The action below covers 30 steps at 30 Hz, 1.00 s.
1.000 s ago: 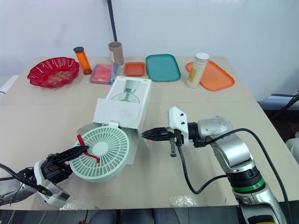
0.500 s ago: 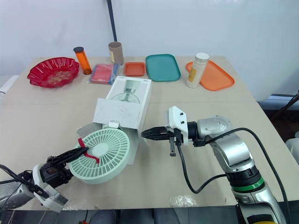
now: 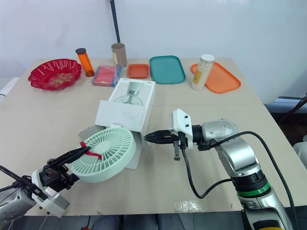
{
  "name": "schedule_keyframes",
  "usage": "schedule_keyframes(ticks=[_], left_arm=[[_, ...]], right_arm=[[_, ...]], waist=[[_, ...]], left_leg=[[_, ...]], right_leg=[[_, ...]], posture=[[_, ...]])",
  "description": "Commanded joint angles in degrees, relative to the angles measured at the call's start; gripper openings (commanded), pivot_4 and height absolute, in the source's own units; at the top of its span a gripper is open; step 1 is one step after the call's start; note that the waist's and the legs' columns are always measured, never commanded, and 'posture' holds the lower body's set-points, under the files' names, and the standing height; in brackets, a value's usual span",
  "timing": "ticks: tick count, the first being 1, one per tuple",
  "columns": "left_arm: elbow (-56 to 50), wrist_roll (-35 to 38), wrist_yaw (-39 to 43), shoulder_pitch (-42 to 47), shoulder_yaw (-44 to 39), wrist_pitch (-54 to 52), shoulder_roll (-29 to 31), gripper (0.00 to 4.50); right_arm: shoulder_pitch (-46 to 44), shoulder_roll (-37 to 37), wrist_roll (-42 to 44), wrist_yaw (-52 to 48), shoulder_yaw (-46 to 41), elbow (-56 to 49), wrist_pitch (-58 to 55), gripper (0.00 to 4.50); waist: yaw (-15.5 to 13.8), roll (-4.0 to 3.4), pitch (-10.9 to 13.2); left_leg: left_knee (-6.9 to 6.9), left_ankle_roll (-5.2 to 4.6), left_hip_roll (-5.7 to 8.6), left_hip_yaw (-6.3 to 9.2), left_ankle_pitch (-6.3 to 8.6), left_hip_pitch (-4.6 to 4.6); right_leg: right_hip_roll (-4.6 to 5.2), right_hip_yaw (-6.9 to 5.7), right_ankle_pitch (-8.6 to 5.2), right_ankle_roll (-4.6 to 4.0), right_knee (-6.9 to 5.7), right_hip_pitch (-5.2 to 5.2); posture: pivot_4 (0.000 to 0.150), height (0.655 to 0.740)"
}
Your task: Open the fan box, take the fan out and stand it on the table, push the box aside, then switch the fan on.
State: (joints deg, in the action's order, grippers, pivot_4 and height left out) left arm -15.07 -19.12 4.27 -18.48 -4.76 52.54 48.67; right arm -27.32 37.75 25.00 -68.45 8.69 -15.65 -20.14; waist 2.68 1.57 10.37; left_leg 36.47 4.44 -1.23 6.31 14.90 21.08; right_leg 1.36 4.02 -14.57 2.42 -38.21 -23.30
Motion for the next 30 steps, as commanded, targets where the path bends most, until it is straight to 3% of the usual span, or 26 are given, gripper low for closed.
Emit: schedule_keyframes(ticks=[1, 13, 21, 25, 30], left_arm=[[-5.6, 5.7, 2.4, -1.6, -2.3, -1.8, -0.8, 2.0], [-10.3, 12.0, 9.4, -7.8, -6.5, -7.4, -6.1, 2.0], [-18.2, 15.5, 14.1, -9.9, -6.5, -17.9, -10.1, 2.0], [-22.1, 20.9, 14.9, -9.8, -6.7, -26.2, -11.9, 2.0], [-24.7, 21.8, 17.8, -11.0, -7.3, -27.9, -12.8, 2.0]], right_arm=[[-0.7, -0.3, 0.6, -0.4, -0.4, -0.4, 0.8, 0.0], [-1.7, -1.3, 1.1, -1.8, -0.2, 0.5, 1.4, 0.0], [-1.8, -1.8, 7.6, -4.0, -3.0, -1.1, -0.4, 0.0], [-2.3, -1.8, 8.7, -4.5, -2.9, -0.7, -0.4, 0.0], [-3.1, -2.3, 8.1, -4.8, -2.0, 0.7, 0.5, 0.0]], waist=[[0.0, 0.0, 0.0], [0.0, 0.0, 0.0], [0.0, 0.0, 0.0], [0.0, 0.0, 0.0], [0.0, 0.0, 0.0]], left_leg=[[0.0, 0.0, -0.01, 0.0, 0.0, 0.0], [0.03, -0.01, -0.02, 0.0, 0.01, -0.03], [0.05, -0.02, -0.03, 0.0, 0.01, -0.03], [0.05, -0.02, -0.04, 0.0, 0.01, -0.03], [0.06, -0.02, -0.04, 0.0, 0.01, -0.04]], right_leg=[[-0.01, 0.0, 0.0, 0.0, 0.0, 0.0], [-0.03, 0.01, 0.0, 0.0, 0.01, 0.05], [-0.06, 0.02, 0.0, -0.01, 0.01, 0.07], [-0.07, 0.02, 0.0, -0.01, 0.02, 0.07], [-0.09, 0.03, 0.0, -0.01, 0.02, 0.07]], posture=[[0.15, 0.74], [0.15, 0.74], [0.15, 0.74], [0.15, 0.74], [0.15, 0.74]])
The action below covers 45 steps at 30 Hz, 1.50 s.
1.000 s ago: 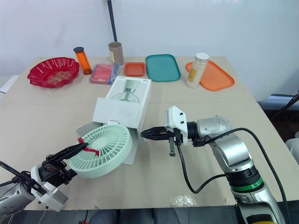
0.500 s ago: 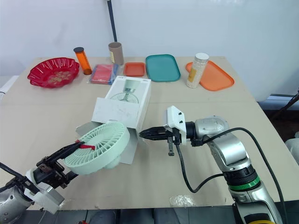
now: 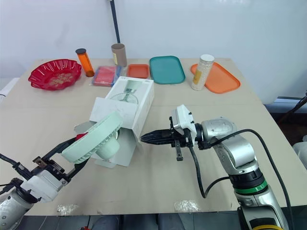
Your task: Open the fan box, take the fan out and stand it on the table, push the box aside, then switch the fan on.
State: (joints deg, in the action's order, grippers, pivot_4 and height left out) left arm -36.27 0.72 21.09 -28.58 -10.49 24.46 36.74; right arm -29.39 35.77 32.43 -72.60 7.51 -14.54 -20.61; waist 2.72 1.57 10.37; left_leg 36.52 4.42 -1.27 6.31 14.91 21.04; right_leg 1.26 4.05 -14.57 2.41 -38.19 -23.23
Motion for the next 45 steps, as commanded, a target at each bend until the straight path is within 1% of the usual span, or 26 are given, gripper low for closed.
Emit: schedule_keyframes(ticks=[1, 4, 11, 17, 23, 31, 35, 43, 45], left_arm=[[-3.7, 1.8, 1.5, -1.8, -1.6, 0.6, -1.2, 2.0], [-4.6, 2.4, 2.3, -3.6, -2.4, 0.4, -2.6, 2.0], [-5.6, 3.5, 3.1, -4.3, -4.0, -1.3, -5.4, 2.0], [-5.3, 3.1, 4.1, -7.9, -5.3, 1.2, -8.1, 2.0], [-4.4, 2.5, 2.5, -9.7, -6.1, 1.7, -12.7, 2.0], [-3.2, 1.1, 2.4, -13.4, -9.0, 5.5, -16.3, 2.0], [-2.0, 1.0, 1.9, -12.8, -11.1, 5.7, -17.0, 2.0], [-1.9, 4.4, 3.2, -14.5, -12.0, 5.1, -17.3, 2.0], [-2.6, 6.2, 2.7, -15.1, -12.5, 3.4, -17.7, 2.0]], right_arm=[[-1.3, -0.5, 0.5, -0.9, -0.8, 0.0, 1.2, 0.0], [-1.7, -0.7, 0.3, -1.6, -0.6, 0.9, 1.7, 0.0], [-2.4, -1.5, -0.5, -2.5, 0.0, 2.4, 2.6, 0.0], [-2.9, -2.3, -0.7, -2.9, 0.3, 3.1, 2.9, 0.0], [-4.0, -3.6, -1.4, -3.6, 1.3, 4.7, 3.7, 0.0], [-6.0, -5.7, -2.1, -4.6, 2.3, 7.0, 4.5, 0.0], [-6.7, -6.8, -2.6, -5.3, 3.1, 8.1, 5.0, 0.0], [-6.4, -7.0, -3.0, -5.5, 3.3, 7.8, 5.1, 0.0], [-6.2, -7.0, -2.9, -5.4, 3.3, 7.5, 5.0, 0.0]], waist=[[0.0, 0.0, 0.0], [0.0, 0.0, 0.0], [0.0, -0.01, 0.0], [0.0, -0.02, 0.0], [0.0, -0.01, 0.0], [0.0, -0.01, 0.0], [0.1, -0.03, 0.0], [0.1, -0.02, 0.0], [0.1, -0.02, 0.0]], left_leg=[[0.0, 0.0, 0.0, 0.0, 0.0, 0.01], [0.0, -0.01, 0.0, -0.01, 0.01, 0.01], [0.01, -0.02, 0.0, -0.01, 0.01, 0.01], [0.01, -0.03, -0.01, -0.02, 0.02, 0.01], [0.02, -0.03, -0.01, -0.02, 0.02, 0.0], [0.02, -0.03, -0.04, -0.02, 0.02, 0.0], [0.02, -0.03, -0.06, -0.02, 0.02, -0.01], [0.02, -0.04, -0.07, -0.02, 0.02, 0.0], [0.02, -0.04, -0.07, -0.02, 0.02, 0.0]], right_leg=[[0.01, 0.0, 0.0, 0.0, 0.01, 0.0], [0.01, 0.02, -0.01, 0.0, 0.03, 0.0], [0.0, 0.02, -0.01, 0.0, 0.03, 0.01], [-0.02, 0.03, -0.01, 0.0, 0.03, 0.0], [-0.03, 0.05, -0.02, 0.01, 0.04, 0.02], [-0.07, 0.07, -0.02, 0.0, 0.05, 0.02], [-0.11, 0.08, -0.04, -0.02, 0.06, 0.01], [-0.11, 0.09, -0.05, -0.01, 0.06, 0.01], [-0.11, 0.09, -0.06, 0.0, 0.06, 0.01]], posture=[[0.15, 0.74], [0.15, 0.74], [0.15, 0.74], [0.15, 0.74], [0.15, 0.74], [0.15, 0.74], [0.15, 0.74], [0.15, 0.74], [0.15, 0.74]])
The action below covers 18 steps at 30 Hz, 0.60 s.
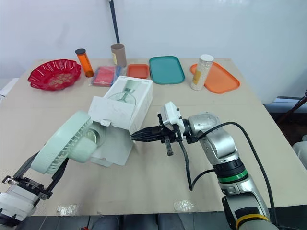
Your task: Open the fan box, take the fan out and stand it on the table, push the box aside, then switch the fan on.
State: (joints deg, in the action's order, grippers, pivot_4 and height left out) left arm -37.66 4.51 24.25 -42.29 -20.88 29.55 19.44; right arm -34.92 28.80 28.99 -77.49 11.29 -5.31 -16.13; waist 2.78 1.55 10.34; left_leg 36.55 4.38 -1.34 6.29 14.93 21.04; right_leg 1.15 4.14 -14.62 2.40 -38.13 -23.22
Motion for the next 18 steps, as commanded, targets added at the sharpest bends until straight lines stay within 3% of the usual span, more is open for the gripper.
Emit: schedule_keyframes(ticks=[1, 9, 18], left_arm=[[-1.6, 3.4, -1.0, -1.5, -2.5, -2.9, -0.7, 2.0], [-5.3, 7.3, -0.4, -3.3, -4.5, -7.4, -0.6, 2.0], [-5.9, 11.9, -4.4, 1.6, -12.1, -18.1, 0.0, 2.0]], right_arm=[[-0.6, -0.1, 0.6, -0.5, -0.5, -1.9, 0.3, 0.0], [-0.8, -0.7, 2.0, -1.1, -0.6, -2.2, -0.4, 0.0], [-1.4, -1.8, 2.4, -1.7, -0.6, -1.5, -0.7, 0.0]], waist=[[0.0, 0.0, 0.0], [0.0, 0.0, 0.0], [0.0, 0.01, 0.0]], left_leg=[[0.0, 0.0, 0.0, 0.0, 0.0, 0.0], [0.0, 0.0, -0.01, 0.0, 0.0, 0.01], [0.01, -0.01, -0.06, 0.0, 0.01, 0.01]], right_leg=[[0.0, 0.0, 0.0, 0.0, 0.0, 0.0], [-0.03, 0.02, -0.04, 0.03, 0.01, 0.0], [-0.08, 0.02, -0.05, 0.02, 0.03, 0.0]], posture=[[0.15, 0.74], [0.15, 0.74], [0.15, 0.74]])
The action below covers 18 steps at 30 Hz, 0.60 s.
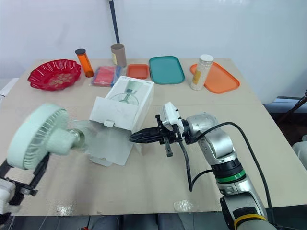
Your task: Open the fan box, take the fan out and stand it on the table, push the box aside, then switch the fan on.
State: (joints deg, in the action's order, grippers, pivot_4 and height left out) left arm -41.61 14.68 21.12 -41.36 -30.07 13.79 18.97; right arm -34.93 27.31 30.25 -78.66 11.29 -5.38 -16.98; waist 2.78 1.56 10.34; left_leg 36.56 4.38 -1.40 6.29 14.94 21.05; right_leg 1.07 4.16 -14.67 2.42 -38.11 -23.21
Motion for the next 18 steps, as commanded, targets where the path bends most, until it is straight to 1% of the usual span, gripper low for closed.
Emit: schedule_keyframes(ticks=[1, 5, 11, 18], left_arm=[[-1.9, 1.8, -1.2, 0.9, -3.5, -3.4, 0.8, 2.0], [-1.9, 4.9, -3.2, 3.7, -5.6, -12.4, 2.6, 2.0], [-2.6, 4.9, -4.9, 10.4, -7.2, -18.0, 5.5, 2.0], [-4.1, 7.7, -6.8, 17.1, -10.4, -25.3, 7.9, 2.0]], right_arm=[[-1.5, -0.4, 1.0, -0.5, -0.6, -1.3, 0.2, 0.0], [-1.3, -0.6, 1.0, -0.5, -0.6, -1.4, 0.2, 0.0], [-0.7, -1.0, 0.5, 0.2, -0.2, -2.0, 0.3, 0.0], [0.3, -1.0, 0.2, 0.7, -0.1, -2.5, 0.5, 0.0]], waist=[[0.0, 0.0, 0.0], [0.0, -0.01, 0.0], [-0.1, -0.03, 0.0], [-0.1, -0.01, 0.0]], left_leg=[[0.0, 0.0, 0.0, 0.0, 0.0, 0.01], [-0.01, 0.0, 0.0, 0.01, 0.0, -0.01], [0.0, 0.01, 0.0, 0.01, -0.01, -0.05], [-0.01, 0.02, -0.02, 0.02, -0.01, 0.02]], right_leg=[[0.0, 0.0, 0.0, 0.0, 0.0, 0.0], [-0.01, 0.0, 0.01, -0.02, 0.0, 0.0], [0.0, -0.01, 0.01, -0.02, -0.01, 0.04], [-0.01, -0.03, 0.02, -0.04, 0.0, -0.02]], posture=[[0.15, 0.74], [0.15, 0.74], [0.15, 0.74], [0.15, 0.74]])
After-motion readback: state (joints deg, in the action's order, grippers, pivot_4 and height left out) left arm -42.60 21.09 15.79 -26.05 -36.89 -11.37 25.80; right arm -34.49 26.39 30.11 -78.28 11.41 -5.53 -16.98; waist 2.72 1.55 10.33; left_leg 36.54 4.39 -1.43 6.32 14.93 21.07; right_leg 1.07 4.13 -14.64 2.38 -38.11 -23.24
